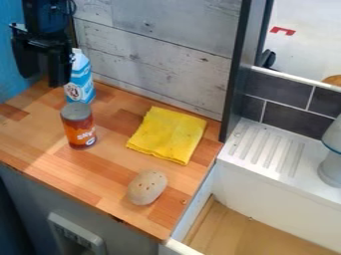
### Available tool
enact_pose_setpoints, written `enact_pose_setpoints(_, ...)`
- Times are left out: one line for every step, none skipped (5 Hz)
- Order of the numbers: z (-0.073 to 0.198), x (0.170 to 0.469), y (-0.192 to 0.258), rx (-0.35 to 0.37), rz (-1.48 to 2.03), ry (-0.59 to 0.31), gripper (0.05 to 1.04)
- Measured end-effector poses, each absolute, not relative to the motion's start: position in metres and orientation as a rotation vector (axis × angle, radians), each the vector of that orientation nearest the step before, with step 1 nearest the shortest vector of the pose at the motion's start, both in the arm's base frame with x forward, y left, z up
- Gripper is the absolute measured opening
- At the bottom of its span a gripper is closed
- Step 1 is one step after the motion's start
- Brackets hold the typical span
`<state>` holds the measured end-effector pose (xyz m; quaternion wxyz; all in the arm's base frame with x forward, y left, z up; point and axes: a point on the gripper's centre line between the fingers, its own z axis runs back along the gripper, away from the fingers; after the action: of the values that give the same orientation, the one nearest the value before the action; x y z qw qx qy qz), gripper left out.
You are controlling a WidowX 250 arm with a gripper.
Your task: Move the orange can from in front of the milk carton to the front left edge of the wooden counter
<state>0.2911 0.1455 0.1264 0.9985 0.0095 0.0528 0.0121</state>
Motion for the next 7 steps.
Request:
enact_pose_setpoints(0.117, 0.291, 0.145, 0.007, 0.022, 0.132, 1.008)
enact_pose_setpoints(0.112, 0.312, 0.144, 0.009, 0.001, 0.072, 1.008)
enact_pose_setpoints(0.101, 0.338, 0.129, 0.032, -0.051, 0.030, 1.008)
enact_pose_setpoints(0.090, 0.352, 0.123, 0.031, -0.048, -0.018, 1.008)
enact_pose_setpoints(0.084, 0.362, 0.124, 0.044, 0.004, -0.084, 1.008)
enact_pose_setpoints(0.071, 0.363, 0.126, 0.068, 0.052, -0.125, 1.008)
enact_pose_setpoints(0.060, 0.359, 0.128, 0.086, 0.077, -0.113, 1.008)
